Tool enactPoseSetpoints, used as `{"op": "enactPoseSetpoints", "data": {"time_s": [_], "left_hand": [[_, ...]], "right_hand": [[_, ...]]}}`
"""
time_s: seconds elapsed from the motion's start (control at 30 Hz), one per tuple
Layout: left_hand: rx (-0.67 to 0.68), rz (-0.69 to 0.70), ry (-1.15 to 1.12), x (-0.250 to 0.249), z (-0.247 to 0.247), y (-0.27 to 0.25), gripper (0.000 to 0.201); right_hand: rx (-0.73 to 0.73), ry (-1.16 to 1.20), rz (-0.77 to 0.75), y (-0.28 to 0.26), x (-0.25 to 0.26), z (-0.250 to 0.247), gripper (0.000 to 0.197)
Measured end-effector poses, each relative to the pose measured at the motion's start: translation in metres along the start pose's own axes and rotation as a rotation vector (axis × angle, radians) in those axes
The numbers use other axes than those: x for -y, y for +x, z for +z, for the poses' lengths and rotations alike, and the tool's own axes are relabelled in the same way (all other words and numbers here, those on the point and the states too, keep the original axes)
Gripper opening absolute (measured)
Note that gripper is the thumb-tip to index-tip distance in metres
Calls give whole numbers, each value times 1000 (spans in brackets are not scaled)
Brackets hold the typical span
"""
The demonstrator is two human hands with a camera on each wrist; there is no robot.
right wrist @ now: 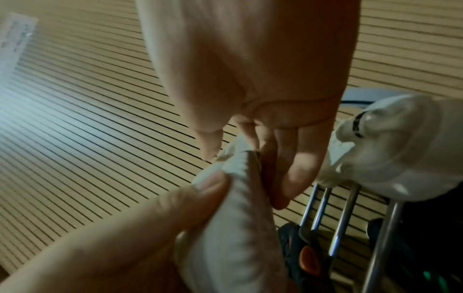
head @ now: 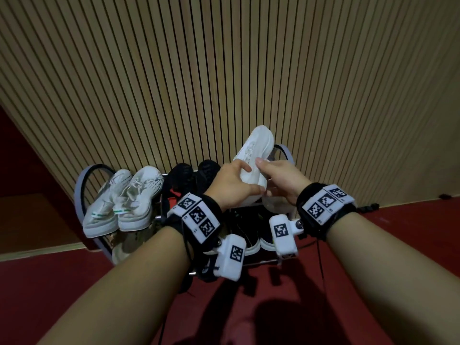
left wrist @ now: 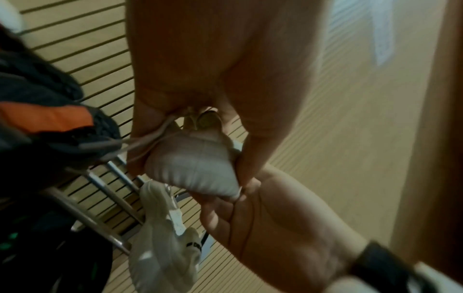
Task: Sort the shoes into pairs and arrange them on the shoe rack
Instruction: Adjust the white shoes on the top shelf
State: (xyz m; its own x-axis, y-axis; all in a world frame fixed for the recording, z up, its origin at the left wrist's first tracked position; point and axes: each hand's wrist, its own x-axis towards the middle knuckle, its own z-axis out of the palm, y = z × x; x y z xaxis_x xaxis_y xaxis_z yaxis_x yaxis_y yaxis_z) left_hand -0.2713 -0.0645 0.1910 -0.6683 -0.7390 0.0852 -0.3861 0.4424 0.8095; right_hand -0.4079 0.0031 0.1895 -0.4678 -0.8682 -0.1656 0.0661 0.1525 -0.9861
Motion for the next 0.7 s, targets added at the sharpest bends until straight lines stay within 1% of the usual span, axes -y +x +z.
{"op": "enactPoseSetpoints", "data": {"time_s": [0.03,0.07,0.1,0.13,0.17,0.2,0.23,0.27,0.3,0.33,0.37,0.43,0.5,0.57,0.7], "left_hand": [[-35,-39,-83,2,0,2,52],[-82,-71,-156,4,0,4,48],[-128,-98,-205,7,0,6,45],[-163,-121,-245,9,-1,8,43],[-181,-143,-257,12,-1,10,43],[-192,-160,-248,14,-1,11,43],[-195,-172,-223,17,-1,13,43],[-196,-176,-202,20,-1,14,44],[-196,-178,-189,22,0,16,44],[-198,-176,-183,23,1,16,44],[-197,-172,-175,23,3,17,44],[-199,-166,-159,24,7,18,43],[-211,-160,-138,25,12,19,43],[-223,-159,-120,26,17,20,43],[-258,-182,-87,30,21,24,44]], "right_hand": [[-2,-39,-29,0,-1,-3,35],[-31,-140,-77,2,-2,-7,35],[-97,-330,-140,5,-4,-13,32],[-169,-598,-201,9,-5,-20,32],[-207,-883,-221,11,-8,-26,39],[-203,-1105,-208,11,-13,-29,50],[-168,-1245,-170,11,-19,-31,62],[-132,-1319,-126,11,-27,-31,73],[-116,-1366,-90,10,-35,-29,80],[-121,-1415,-78,10,-45,-27,83],[-142,-1466,-91,9,-53,-25,81],[-211,-1513,-155,9,-64,-22,68],[-255,-1485,-202,10,-67,-24,51],[-262,-1420,-203,12,-66,-28,43],[-326,-1267,-194,15,-62,-32,50]]}}
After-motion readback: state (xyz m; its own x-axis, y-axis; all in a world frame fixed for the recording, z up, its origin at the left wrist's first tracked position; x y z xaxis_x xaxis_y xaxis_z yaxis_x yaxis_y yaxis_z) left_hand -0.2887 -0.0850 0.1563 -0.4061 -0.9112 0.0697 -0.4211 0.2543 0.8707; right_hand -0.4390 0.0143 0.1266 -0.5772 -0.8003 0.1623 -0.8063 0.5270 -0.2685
